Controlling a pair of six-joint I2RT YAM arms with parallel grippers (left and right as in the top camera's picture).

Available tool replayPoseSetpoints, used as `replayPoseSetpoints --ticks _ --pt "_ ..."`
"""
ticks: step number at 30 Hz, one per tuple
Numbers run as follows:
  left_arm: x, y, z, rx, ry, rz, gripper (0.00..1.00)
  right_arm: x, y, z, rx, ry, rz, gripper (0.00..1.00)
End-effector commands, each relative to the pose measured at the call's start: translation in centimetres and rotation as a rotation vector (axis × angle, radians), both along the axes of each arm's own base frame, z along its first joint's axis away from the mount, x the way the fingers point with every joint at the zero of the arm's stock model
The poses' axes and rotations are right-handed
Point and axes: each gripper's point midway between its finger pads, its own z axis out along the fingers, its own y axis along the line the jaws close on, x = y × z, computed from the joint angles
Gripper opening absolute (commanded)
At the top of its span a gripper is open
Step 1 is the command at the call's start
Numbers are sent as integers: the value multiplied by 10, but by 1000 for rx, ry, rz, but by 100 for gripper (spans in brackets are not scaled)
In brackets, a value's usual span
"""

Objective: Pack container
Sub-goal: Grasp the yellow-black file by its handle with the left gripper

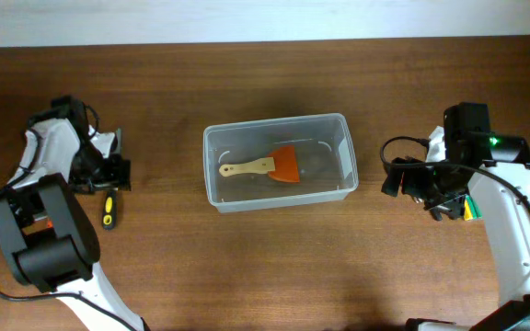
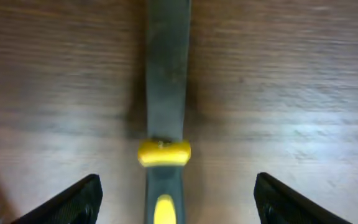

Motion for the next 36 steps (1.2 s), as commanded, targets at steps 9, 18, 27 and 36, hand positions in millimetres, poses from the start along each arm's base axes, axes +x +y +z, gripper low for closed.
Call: replayPoseSetpoints --ticks 9,18,27,36 --pt "-15 0 -31 21 12 18 79 3 -4 5 -13 -19 0 99" --pt "-17 1 -34 32 16 21 23 3 -4 5 -13 -20 0 99" --pt "5 5 -7 39 -38 18 6 3 -4 5 -13 -19 0 99" --pt "120 -82 238 -99 -586 -196 2 1 -4 4 -12 -13 0 99"
